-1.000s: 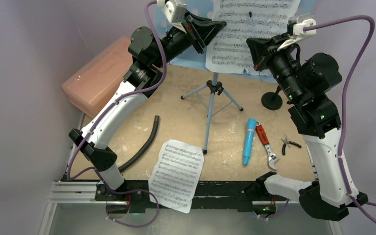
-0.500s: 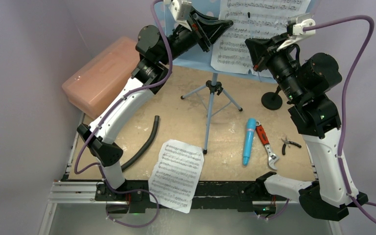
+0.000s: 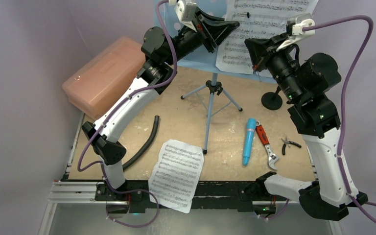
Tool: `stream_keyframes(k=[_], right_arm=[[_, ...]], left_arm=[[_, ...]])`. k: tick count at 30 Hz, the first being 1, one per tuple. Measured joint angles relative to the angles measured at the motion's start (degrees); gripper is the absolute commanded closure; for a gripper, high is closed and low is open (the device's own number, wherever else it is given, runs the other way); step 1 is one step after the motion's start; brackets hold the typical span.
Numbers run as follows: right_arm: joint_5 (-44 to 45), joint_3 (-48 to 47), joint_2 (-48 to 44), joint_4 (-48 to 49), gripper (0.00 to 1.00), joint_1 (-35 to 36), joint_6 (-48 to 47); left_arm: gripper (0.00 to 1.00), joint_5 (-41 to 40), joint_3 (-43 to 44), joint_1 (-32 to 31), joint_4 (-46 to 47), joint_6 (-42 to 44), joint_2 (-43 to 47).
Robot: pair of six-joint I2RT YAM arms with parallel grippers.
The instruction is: Set up the instrument practice props
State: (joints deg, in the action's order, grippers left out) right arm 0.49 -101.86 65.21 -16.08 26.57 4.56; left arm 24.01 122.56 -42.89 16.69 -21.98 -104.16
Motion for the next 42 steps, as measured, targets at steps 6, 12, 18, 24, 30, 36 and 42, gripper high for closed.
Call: stream_keyframes(k=[6, 12, 18, 24, 30, 36, 42], right_arm=[[0.02, 0.26, -0.07, 0.22, 1.0, 0.0, 0.09], [0.04, 0.98, -0.48, 1.03, 0.92, 0.0, 0.37], [0.15, 1.29, -0.74, 1.4, 0.79, 0.0, 0.61], [0.24, 1.86, -1.4, 2.45, 0.74, 0.02, 0.81], [0.24, 1.86, -1.88, 3.13, 0.66, 0.04, 0.83], [0.31, 1.99, -2.03, 3.21, 0.53, 0.04, 0.87], [0.35, 3.17, -2.95, 3.87, 0.31, 0.04, 0.83]], left_arm=[[0.77, -0.31, 0.07, 0.0, 0.28, 0.04, 0.0], [0.7, -0.5, 0.07, 0.0, 0.42, 0.07, 0.0], [0.66, -1.27, -0.44, -0.15, 0.46, 0.37, 0.39], [0.63, -2.82, -3.72, -0.2, 0.39, 1.6, 3.28], [0.61, -3.78, -6.03, -0.2, 0.44, 2.86, 6.03], [0.48, -3.85, -8.9, -0.2, 1.27, 3.61, 8.68], [0.25, -3.91, -15.74, -0.2, 3.13, 5.25, 12.96]])
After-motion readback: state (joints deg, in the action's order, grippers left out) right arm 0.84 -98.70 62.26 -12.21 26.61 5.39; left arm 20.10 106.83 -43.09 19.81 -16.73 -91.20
